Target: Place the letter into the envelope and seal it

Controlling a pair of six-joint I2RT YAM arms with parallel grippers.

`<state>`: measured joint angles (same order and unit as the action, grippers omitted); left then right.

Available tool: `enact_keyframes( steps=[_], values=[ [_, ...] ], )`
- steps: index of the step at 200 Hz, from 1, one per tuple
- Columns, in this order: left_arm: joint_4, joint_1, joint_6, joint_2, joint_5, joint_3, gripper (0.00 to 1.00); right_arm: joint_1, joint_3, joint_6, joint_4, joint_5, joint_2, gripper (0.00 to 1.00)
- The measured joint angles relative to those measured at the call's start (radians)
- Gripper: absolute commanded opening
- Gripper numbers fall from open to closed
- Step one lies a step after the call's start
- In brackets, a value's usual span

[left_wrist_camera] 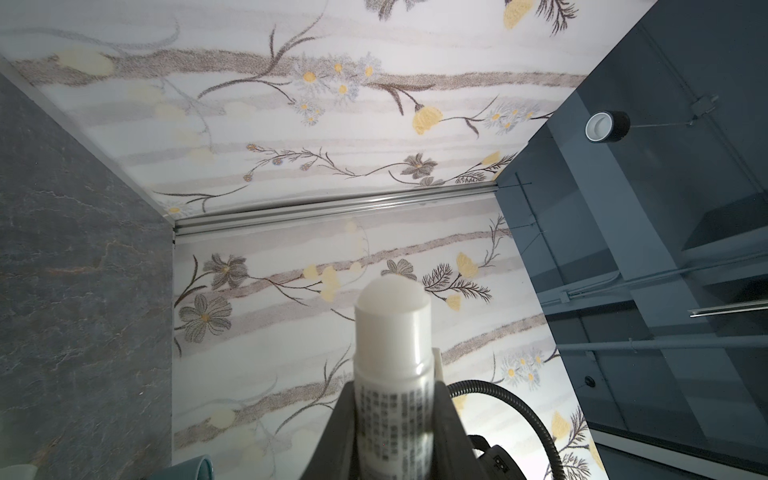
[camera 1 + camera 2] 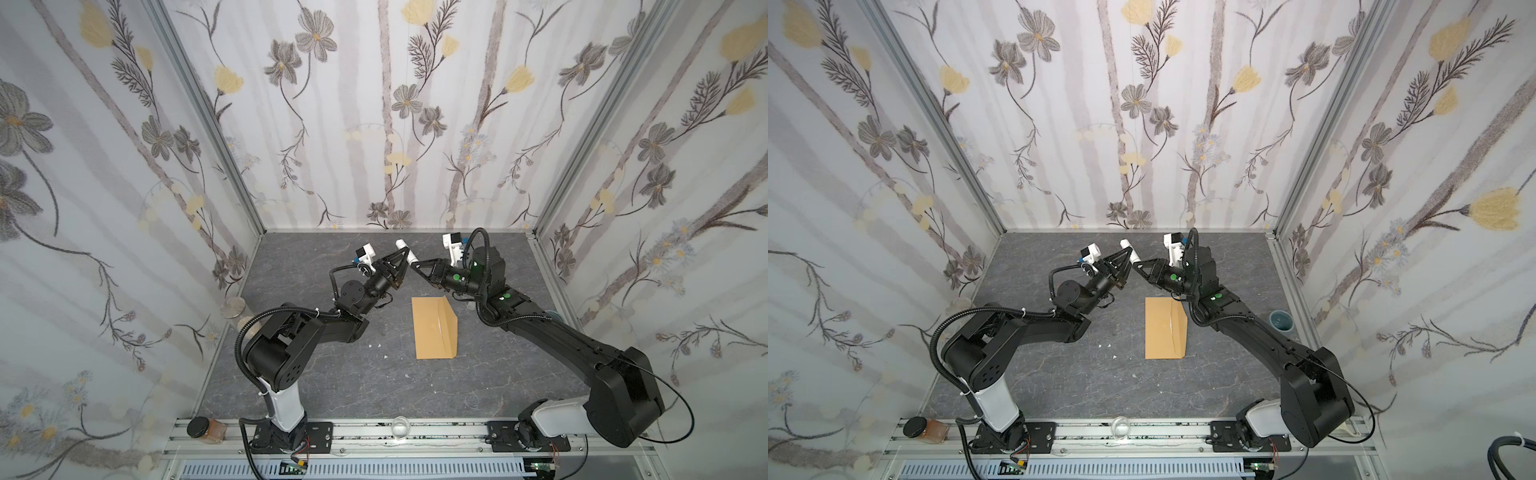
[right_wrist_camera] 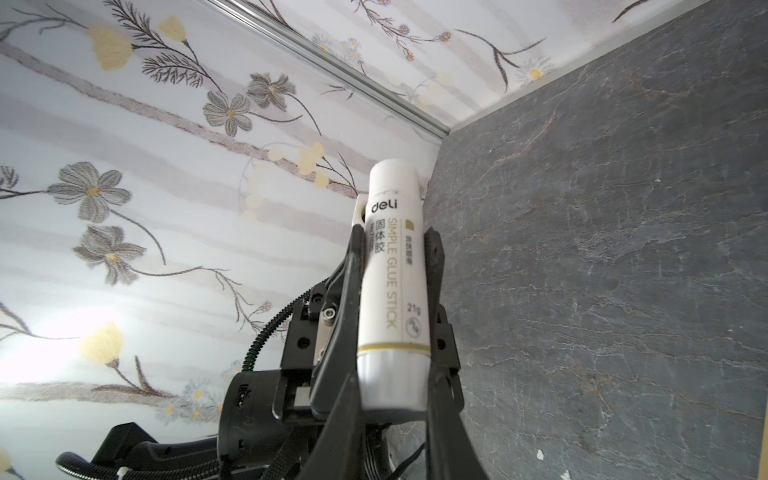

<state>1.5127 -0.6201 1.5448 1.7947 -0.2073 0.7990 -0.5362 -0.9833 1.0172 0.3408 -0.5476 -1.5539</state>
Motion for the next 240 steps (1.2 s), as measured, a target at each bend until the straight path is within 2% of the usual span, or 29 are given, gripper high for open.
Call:
enact_keyframes(
  steps=[56,105,162,204,240],
  values=[
    [0.098,0.000,0.034,0.053,0.001,0.005,0.00,0.011,0.034,0.101,0.101,-0.041,-0.013,0.07],
    [0.102,-0.004,0.090,0.100,0.003,0.009,0.00,0.022,0.057,0.187,0.115,-0.047,-0.031,0.07],
    [0.100,-0.007,0.092,0.097,0.016,0.009,0.00,0.031,0.092,0.275,0.244,-0.088,-0.062,0.09],
    [0.102,-0.008,0.093,0.085,0.019,-0.012,0.00,0.030,0.082,0.223,0.195,-0.094,-0.049,0.29],
    [0.095,-0.021,0.044,0.017,-0.072,-0.019,0.00,0.025,0.029,0.048,0.068,-0.018,0.021,0.35]
  ],
)
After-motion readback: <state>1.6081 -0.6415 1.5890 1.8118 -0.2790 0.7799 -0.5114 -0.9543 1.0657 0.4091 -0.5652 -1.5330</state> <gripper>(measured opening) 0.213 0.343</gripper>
